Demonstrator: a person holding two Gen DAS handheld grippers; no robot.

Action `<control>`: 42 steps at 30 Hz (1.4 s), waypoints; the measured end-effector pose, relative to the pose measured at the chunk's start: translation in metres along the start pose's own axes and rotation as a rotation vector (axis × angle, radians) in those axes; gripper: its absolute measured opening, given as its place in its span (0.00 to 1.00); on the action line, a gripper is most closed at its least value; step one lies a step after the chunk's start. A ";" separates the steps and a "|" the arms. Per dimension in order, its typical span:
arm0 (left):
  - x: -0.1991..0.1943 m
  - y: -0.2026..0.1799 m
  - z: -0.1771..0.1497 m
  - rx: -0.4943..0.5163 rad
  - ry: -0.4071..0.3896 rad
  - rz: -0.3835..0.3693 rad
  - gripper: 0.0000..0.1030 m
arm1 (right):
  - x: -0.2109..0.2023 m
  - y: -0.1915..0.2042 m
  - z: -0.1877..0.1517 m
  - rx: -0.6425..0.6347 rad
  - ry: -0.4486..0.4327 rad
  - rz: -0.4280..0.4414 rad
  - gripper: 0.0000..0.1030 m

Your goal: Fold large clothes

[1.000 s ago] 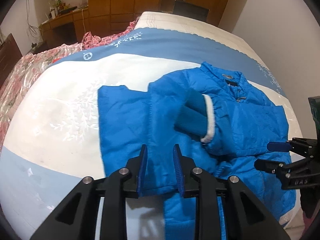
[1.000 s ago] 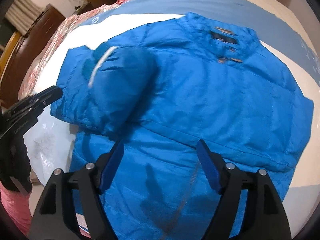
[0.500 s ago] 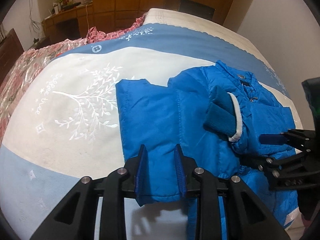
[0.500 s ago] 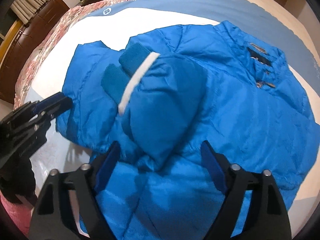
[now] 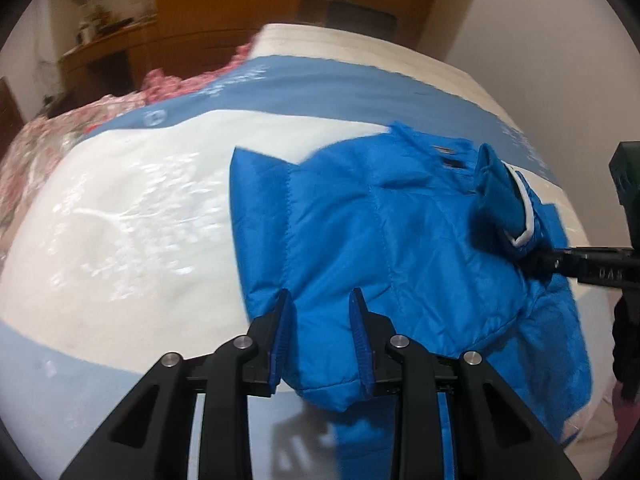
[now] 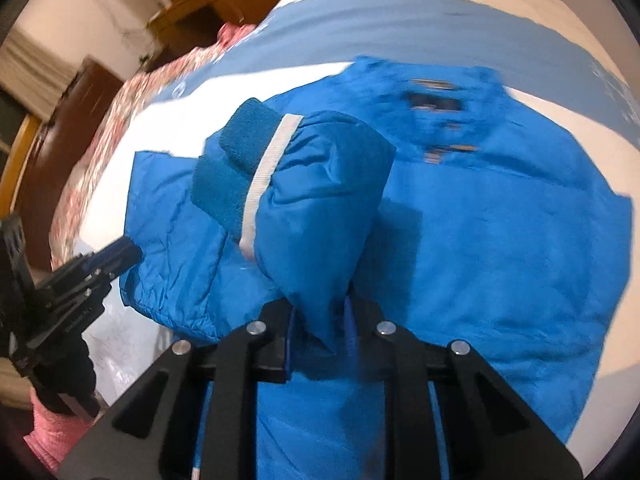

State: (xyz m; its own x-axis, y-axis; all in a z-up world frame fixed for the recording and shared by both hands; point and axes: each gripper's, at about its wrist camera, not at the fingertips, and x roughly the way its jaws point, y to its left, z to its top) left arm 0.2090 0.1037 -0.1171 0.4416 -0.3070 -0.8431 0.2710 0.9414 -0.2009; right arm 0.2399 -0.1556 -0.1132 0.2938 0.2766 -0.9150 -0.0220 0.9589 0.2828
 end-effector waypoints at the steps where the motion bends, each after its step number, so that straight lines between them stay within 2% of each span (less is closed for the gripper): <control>1: 0.001 -0.006 0.001 0.012 0.001 -0.017 0.29 | -0.005 -0.012 -0.003 0.026 -0.007 0.000 0.18; 4: 0.000 -0.030 0.005 0.047 -0.021 -0.038 0.29 | -0.023 -0.046 -0.011 0.081 -0.054 -0.122 0.18; 6: -0.002 -0.040 0.010 0.036 -0.031 -0.100 0.30 | -0.029 -0.068 -0.018 0.115 -0.064 -0.176 0.18; 9: 0.010 -0.055 0.015 0.063 -0.005 -0.091 0.30 | -0.024 -0.109 -0.027 0.211 -0.041 -0.112 0.18; 13: 0.057 -0.057 0.015 0.046 0.097 -0.079 0.30 | -0.002 -0.138 -0.041 0.296 0.001 -0.091 0.22; 16: 0.075 -0.053 0.008 0.028 0.133 -0.051 0.30 | -0.004 -0.138 -0.052 0.307 -0.018 -0.063 0.30; 18: 0.073 -0.055 0.008 0.028 0.130 -0.041 0.30 | -0.014 -0.134 -0.052 0.283 -0.036 -0.115 0.58; 20: 0.069 -0.057 0.010 0.029 0.128 -0.026 0.30 | -0.022 -0.124 -0.048 0.229 -0.065 -0.151 0.66; 22: 0.068 -0.060 0.010 0.028 0.135 0.012 0.31 | -0.026 -0.116 -0.042 0.183 -0.065 -0.149 0.70; 24: 0.068 -0.064 0.012 0.024 0.140 0.058 0.33 | -0.019 -0.106 -0.032 0.147 -0.047 -0.191 0.73; 26: 0.067 -0.068 0.011 0.025 0.131 0.071 0.35 | -0.010 -0.106 -0.025 0.150 -0.029 -0.244 0.73; 27: 0.068 -0.070 0.010 0.030 0.132 0.081 0.35 | -0.006 -0.109 -0.021 0.158 -0.024 -0.249 0.68; 28: 0.068 -0.071 0.009 0.034 0.133 0.087 0.35 | -0.003 -0.113 -0.018 0.166 -0.026 -0.235 0.61; 29: 0.069 -0.072 0.008 0.040 0.134 0.094 0.35 | -0.002 -0.118 -0.015 0.182 -0.029 -0.199 0.44; 33: 0.067 -0.071 0.006 0.051 0.133 0.097 0.35 | -0.012 -0.145 -0.015 0.278 -0.066 -0.152 0.37; 35: 0.069 -0.071 0.006 0.051 0.135 0.097 0.35 | -0.022 -0.163 -0.024 0.334 -0.080 -0.117 0.39; 38: 0.071 -0.070 0.005 0.051 0.137 0.098 0.35 | -0.033 -0.183 -0.038 0.374 -0.091 -0.096 0.55; 42: 0.068 -0.070 0.007 0.043 0.130 0.088 0.35 | -0.042 -0.212 -0.054 0.447 -0.111 0.043 0.64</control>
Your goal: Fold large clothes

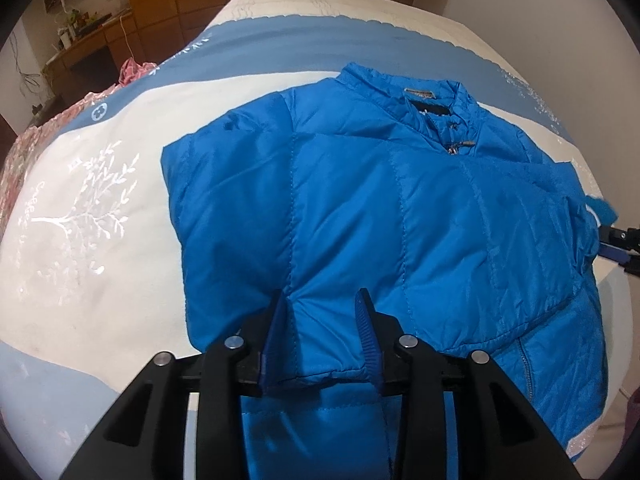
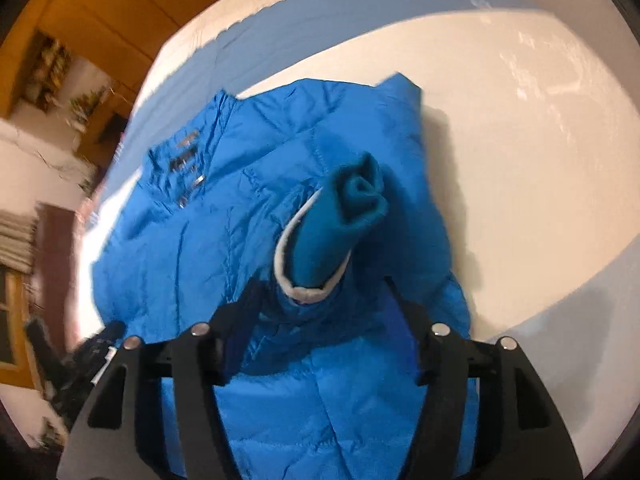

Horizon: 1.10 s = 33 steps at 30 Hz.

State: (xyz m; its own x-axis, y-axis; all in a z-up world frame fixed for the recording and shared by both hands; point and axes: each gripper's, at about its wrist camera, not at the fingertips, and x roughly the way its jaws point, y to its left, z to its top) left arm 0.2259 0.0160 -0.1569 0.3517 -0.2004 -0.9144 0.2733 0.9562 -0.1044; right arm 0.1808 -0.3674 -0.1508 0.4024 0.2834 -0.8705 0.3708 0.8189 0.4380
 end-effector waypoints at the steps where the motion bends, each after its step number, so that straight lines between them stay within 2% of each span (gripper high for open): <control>1: -0.001 0.001 0.000 -0.003 -0.003 -0.004 0.35 | 0.001 -0.004 0.001 0.015 0.007 0.031 0.64; 3: 0.000 0.002 0.002 -0.010 -0.005 -0.007 0.35 | 0.005 -0.008 0.002 0.029 0.020 0.071 0.62; 4: 0.001 0.002 0.003 -0.011 -0.003 -0.006 0.35 | 0.008 -0.008 0.003 0.031 0.027 0.062 0.56; 5: 0.003 0.002 0.003 -0.010 -0.001 -0.001 0.35 | 0.011 -0.007 0.004 0.025 0.032 0.055 0.38; 6: 0.003 0.001 0.004 -0.007 -0.003 0.004 0.35 | 0.014 -0.005 0.006 0.022 0.037 0.043 0.29; 9: 0.003 -0.001 0.004 -0.006 -0.015 0.011 0.35 | 0.007 0.002 0.012 -0.007 -0.015 0.030 0.22; 11: 0.005 -0.002 0.005 -0.008 -0.026 0.011 0.35 | 0.003 0.007 0.018 -0.033 -0.052 0.036 0.22; 14: 0.016 -0.006 0.006 0.010 -0.033 0.026 0.35 | 0.025 -0.003 0.024 -0.007 0.002 -0.022 0.22; 18: 0.029 -0.007 0.007 0.032 -0.040 0.028 0.36 | 0.042 -0.015 0.018 0.005 0.039 0.000 0.23; 20: 0.026 -0.005 0.009 0.024 -0.032 0.014 0.35 | 0.033 -0.008 0.016 -0.026 0.031 -0.037 0.26; 21: 0.023 -0.003 0.009 0.018 -0.028 0.006 0.35 | 0.026 -0.005 0.014 -0.039 0.018 -0.052 0.32; 24: 0.006 0.004 0.007 -0.010 -0.040 0.005 0.36 | -0.007 0.008 0.005 -0.103 -0.067 -0.153 0.36; 25: 0.001 0.004 0.006 -0.012 -0.051 0.006 0.36 | -0.019 0.013 0.001 -0.124 -0.096 -0.162 0.36; 27: -0.009 0.001 0.003 -0.003 -0.071 0.024 0.36 | -0.031 0.021 0.000 -0.154 -0.116 -0.128 0.37; 30: -0.005 -0.006 0.003 -0.002 -0.065 0.027 0.37 | -0.018 0.037 0.003 -0.203 -0.081 -0.112 0.38; 33: 0.008 -0.010 0.005 -0.008 -0.033 0.031 0.37 | 0.011 0.041 0.007 -0.219 -0.028 -0.176 0.37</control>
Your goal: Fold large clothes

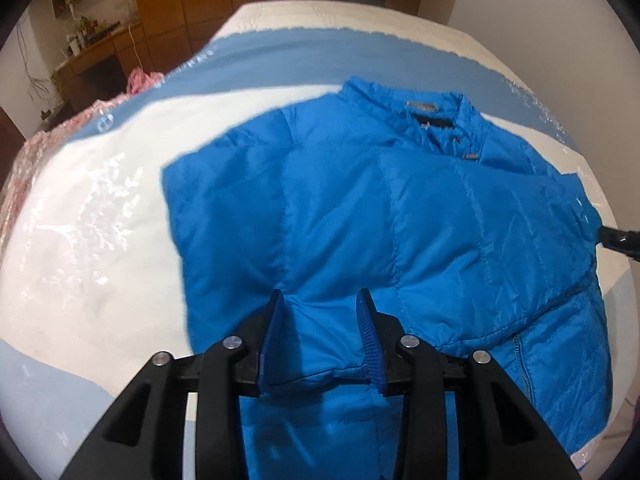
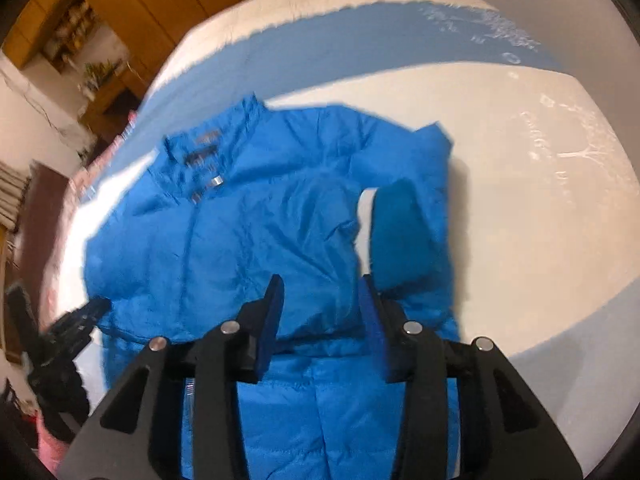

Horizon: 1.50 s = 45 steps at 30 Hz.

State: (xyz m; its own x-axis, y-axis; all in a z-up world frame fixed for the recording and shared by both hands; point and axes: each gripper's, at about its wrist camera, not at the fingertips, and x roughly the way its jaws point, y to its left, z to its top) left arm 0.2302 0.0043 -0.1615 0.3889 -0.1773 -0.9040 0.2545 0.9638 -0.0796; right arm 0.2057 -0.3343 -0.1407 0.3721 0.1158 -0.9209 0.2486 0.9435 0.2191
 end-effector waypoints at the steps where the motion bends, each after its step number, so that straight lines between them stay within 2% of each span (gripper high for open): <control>1: 0.007 -0.001 -0.001 0.010 0.007 0.015 0.37 | 0.011 -0.001 0.000 0.003 0.027 -0.035 0.37; 2: 0.011 -0.001 -0.003 0.023 0.009 0.027 0.37 | 0.022 -0.003 -0.002 -0.001 0.057 -0.085 0.38; 3: 0.016 -0.001 -0.004 0.027 0.013 0.027 0.37 | 0.032 -0.006 -0.003 0.000 0.077 -0.132 0.45; 5: 0.021 0.003 -0.006 -0.009 0.010 0.002 0.38 | 0.044 -0.013 -0.009 0.032 0.072 -0.117 0.46; 11: 0.023 -0.001 -0.006 -0.056 -0.006 0.045 0.38 | 0.041 -0.002 -0.016 0.002 0.033 -0.176 0.46; 14: 0.022 0.004 -0.004 -0.125 -0.008 0.038 0.38 | 0.035 -0.002 -0.017 -0.001 0.037 -0.166 0.45; 18: 0.025 -0.006 -0.007 -0.100 -0.022 0.098 0.38 | 0.044 -0.001 -0.014 -0.020 0.049 -0.171 0.46; 21: 0.027 -0.008 -0.006 -0.111 -0.023 0.113 0.38 | 0.047 0.002 -0.013 -0.046 0.040 -0.192 0.47; 24: 0.019 -0.009 -0.006 -0.118 -0.011 0.126 0.38 | 0.039 -0.001 -0.014 -0.031 0.042 -0.152 0.47; 27: -0.008 0.002 -0.014 -0.156 -0.025 0.107 0.40 | 0.006 -0.007 -0.028 -0.044 0.010 -0.090 0.49; 29: -0.033 0.012 -0.034 -0.146 -0.027 0.117 0.49 | -0.014 -0.014 -0.043 -0.069 0.003 -0.062 0.55; 32: -0.062 0.028 -0.078 -0.107 -0.017 0.170 0.53 | -0.040 -0.030 -0.077 -0.126 0.017 -0.037 0.65; 34: -0.077 0.039 -0.110 -0.104 0.008 0.183 0.58 | -0.051 -0.043 -0.109 -0.168 0.034 -0.034 0.66; 36: -0.088 0.048 -0.147 -0.125 0.044 0.176 0.58 | -0.061 -0.061 -0.141 -0.177 0.064 -0.007 0.67; 39: -0.099 0.052 -0.197 -0.185 0.091 0.159 0.60 | -0.068 -0.076 -0.183 -0.177 0.108 -0.016 0.70; 41: -0.102 0.051 -0.221 -0.239 0.110 0.129 0.60 | -0.066 -0.084 -0.205 -0.166 0.145 -0.006 0.70; 45: -0.100 0.045 -0.246 -0.320 0.115 0.075 0.61 | -0.054 -0.088 -0.243 -0.136 0.211 0.080 0.70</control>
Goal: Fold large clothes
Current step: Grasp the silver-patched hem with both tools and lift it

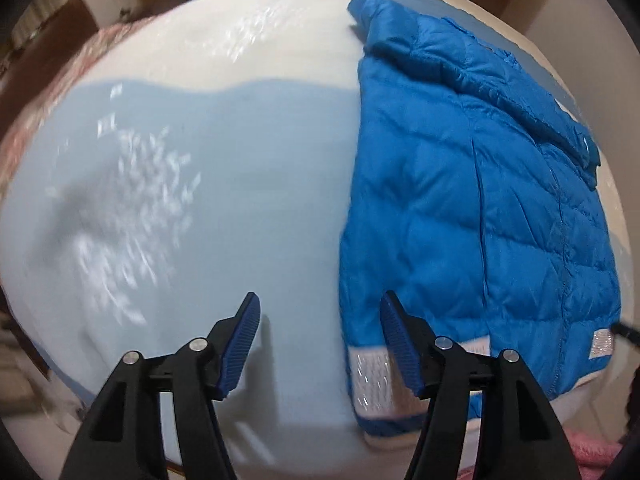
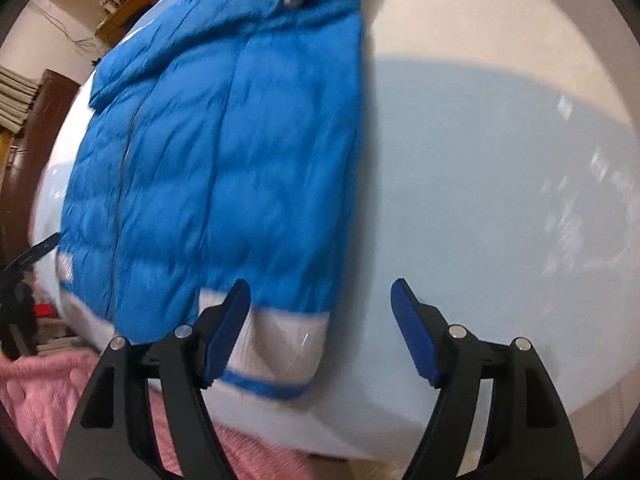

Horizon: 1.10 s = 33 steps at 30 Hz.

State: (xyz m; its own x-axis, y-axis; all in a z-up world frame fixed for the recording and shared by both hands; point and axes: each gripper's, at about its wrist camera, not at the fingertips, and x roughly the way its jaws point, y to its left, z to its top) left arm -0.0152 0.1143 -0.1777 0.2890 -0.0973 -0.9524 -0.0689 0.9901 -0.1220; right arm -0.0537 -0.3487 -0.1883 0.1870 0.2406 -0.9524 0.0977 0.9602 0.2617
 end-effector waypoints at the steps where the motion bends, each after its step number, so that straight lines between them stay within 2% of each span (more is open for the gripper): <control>1: 0.002 0.000 -0.003 -0.019 0.008 -0.020 0.61 | 0.005 -0.001 -0.003 0.012 0.009 0.017 0.70; 3: 0.004 -0.002 -0.008 -0.033 0.016 -0.047 0.61 | 0.012 -0.001 -0.006 0.018 0.000 0.031 0.73; 5: 0.005 -0.004 -0.009 -0.043 0.024 -0.060 0.61 | 0.011 0.002 -0.006 0.004 -0.009 0.037 0.70; 7: 0.005 -0.006 -0.011 -0.053 0.037 -0.084 0.59 | 0.009 0.007 -0.005 -0.020 -0.015 0.070 0.57; 8: 0.008 -0.011 -0.011 -0.058 0.061 -0.122 0.58 | 0.011 0.010 -0.004 -0.028 -0.008 0.089 0.47; 9: 0.010 -0.013 -0.014 -0.064 0.075 -0.150 0.51 | 0.012 0.011 -0.002 -0.032 -0.007 0.098 0.38; 10: 0.014 -0.015 -0.019 -0.069 0.103 -0.187 0.39 | 0.012 0.013 -0.001 -0.035 -0.009 0.113 0.34; 11: 0.015 -0.019 -0.023 -0.063 0.105 -0.188 0.35 | 0.012 0.013 0.001 -0.027 -0.010 0.137 0.24; 12: 0.012 -0.023 -0.025 -0.046 0.090 -0.173 0.24 | 0.012 0.013 0.004 -0.025 -0.014 0.152 0.16; 13: 0.010 -0.026 -0.025 -0.036 0.084 -0.176 0.16 | 0.009 0.014 0.006 -0.031 -0.020 0.169 0.14; 14: 0.005 -0.029 -0.025 -0.030 0.070 -0.183 0.14 | 0.005 0.016 0.006 -0.043 -0.028 0.183 0.12; 18: -0.017 -0.028 -0.027 -0.030 0.023 -0.216 0.10 | -0.018 0.021 0.001 -0.106 -0.077 0.240 0.10; 22: -0.024 -0.021 -0.034 -0.042 0.036 -0.245 0.10 | -0.020 0.014 -0.008 -0.095 -0.054 0.262 0.10; 27: 0.014 -0.015 -0.030 -0.025 0.106 -0.204 0.13 | 0.009 0.002 -0.011 -0.035 0.016 0.235 0.10; 30: 0.016 -0.015 -0.015 -0.038 0.120 -0.217 0.11 | 0.008 0.002 -0.006 -0.020 0.019 0.237 0.10; 33: -0.011 -0.016 0.001 -0.045 0.060 -0.310 0.10 | -0.014 0.002 -0.003 -0.015 -0.022 0.284 0.09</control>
State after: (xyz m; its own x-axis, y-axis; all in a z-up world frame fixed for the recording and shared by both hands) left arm -0.0163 0.0998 -0.1650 0.2461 -0.4007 -0.8825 -0.0291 0.9071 -0.4200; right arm -0.0593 -0.3492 -0.1751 0.2255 0.4977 -0.8375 0.0236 0.8566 0.5154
